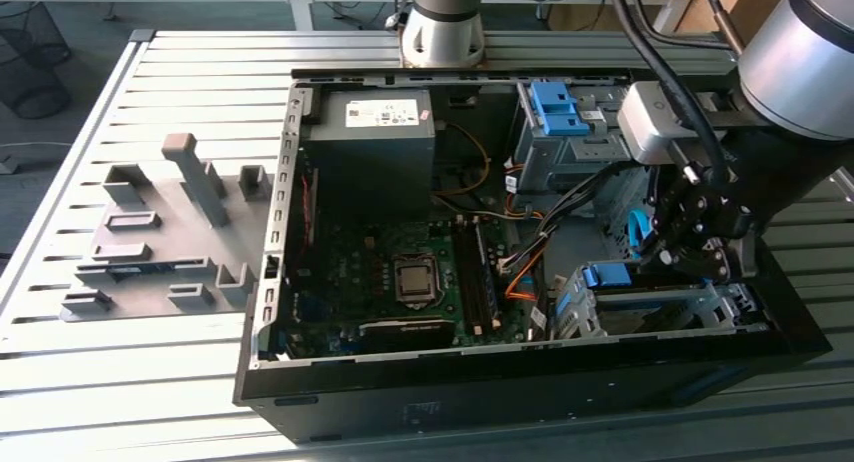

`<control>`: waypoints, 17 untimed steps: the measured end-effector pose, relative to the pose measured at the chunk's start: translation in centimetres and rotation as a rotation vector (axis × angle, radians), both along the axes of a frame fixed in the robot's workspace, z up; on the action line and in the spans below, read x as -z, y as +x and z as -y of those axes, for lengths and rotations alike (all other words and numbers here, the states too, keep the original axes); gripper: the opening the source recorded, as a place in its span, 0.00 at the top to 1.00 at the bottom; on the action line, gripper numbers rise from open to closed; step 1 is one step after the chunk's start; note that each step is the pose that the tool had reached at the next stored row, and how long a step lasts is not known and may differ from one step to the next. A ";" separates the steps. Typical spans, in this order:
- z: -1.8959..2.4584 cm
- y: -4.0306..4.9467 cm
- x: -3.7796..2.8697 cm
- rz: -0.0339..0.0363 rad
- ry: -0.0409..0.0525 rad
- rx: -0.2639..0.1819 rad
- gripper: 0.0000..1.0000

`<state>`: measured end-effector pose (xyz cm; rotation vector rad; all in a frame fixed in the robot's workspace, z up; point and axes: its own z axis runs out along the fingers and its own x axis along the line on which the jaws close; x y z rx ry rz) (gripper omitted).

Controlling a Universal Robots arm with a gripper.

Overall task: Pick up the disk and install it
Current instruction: 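Insert the second disk wire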

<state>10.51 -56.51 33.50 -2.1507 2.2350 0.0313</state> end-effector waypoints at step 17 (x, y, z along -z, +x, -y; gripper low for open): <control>0.08 0.01 0.52 0.0000 0.0002 0.004 0.84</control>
